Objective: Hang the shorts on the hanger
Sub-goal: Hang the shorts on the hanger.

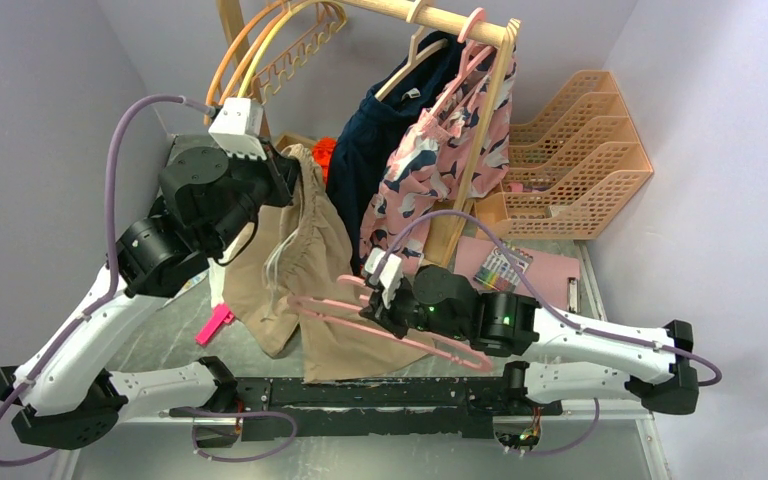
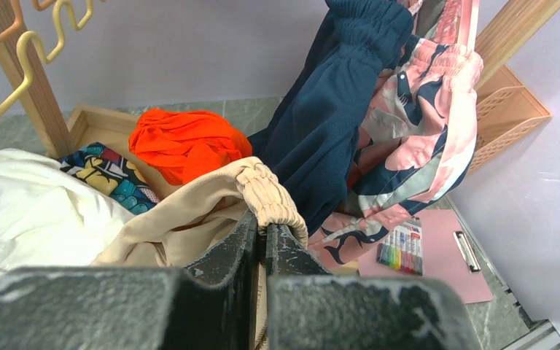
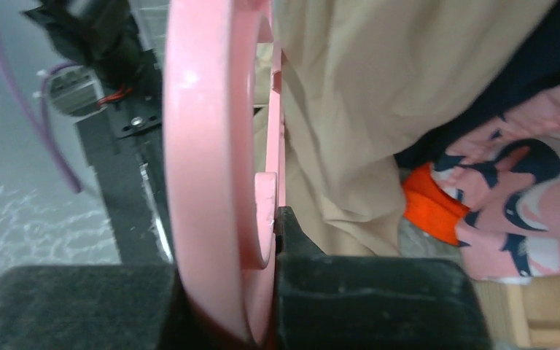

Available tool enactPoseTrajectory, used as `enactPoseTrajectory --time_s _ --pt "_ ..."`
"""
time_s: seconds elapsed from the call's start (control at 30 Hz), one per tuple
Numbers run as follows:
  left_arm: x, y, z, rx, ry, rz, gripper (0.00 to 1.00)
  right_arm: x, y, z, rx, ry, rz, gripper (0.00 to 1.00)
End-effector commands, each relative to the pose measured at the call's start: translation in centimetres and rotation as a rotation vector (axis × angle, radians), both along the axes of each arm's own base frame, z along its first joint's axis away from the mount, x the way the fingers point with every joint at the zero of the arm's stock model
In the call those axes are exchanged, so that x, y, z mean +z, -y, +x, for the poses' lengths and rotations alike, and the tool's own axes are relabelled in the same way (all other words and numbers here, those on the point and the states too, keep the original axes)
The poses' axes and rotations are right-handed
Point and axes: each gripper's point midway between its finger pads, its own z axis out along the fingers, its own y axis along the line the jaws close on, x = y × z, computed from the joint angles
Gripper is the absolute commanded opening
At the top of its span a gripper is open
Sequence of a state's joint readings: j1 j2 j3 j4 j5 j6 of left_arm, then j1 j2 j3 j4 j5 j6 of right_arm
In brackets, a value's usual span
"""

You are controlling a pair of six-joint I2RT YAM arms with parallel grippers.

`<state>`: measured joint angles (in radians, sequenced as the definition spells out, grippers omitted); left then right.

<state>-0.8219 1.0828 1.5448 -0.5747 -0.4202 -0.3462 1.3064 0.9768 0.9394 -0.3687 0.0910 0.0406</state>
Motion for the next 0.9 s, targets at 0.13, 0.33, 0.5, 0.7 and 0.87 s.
enactPoseTrajectory --time_s 0.13,0.33,0.5,0.7,0.87 --pt "2.8 -1.0 -1.2 0.011 0.029 -0.116 0.07 2.5 5.0 7.5 -0.541 0.143 0.049 0.0" --pt "0.9 -1.6 -1.7 0.018 -0.011 -0.11 0.07 4.8 10.7 9.1 -0.795 0.177 0.15 0.0" --pt "-3.5 -1.9 -2.5 0.023 -0.115 -0.071 0.07 6.4 13.7 9.3 -0.891 0.186 0.205 0.0" --pt "-11.8 -3.5 -4.3 0.084 -0.315 -0.019 0.07 4.4 15.1 8.6 -0.877 0.174 0.12 0.0" --pt "-18.4 -3.9 -5.9 0.114 -0.466 -0.038 0.07 0.6 12.5 6.5 -0.682 0.083 0.073 0.0"
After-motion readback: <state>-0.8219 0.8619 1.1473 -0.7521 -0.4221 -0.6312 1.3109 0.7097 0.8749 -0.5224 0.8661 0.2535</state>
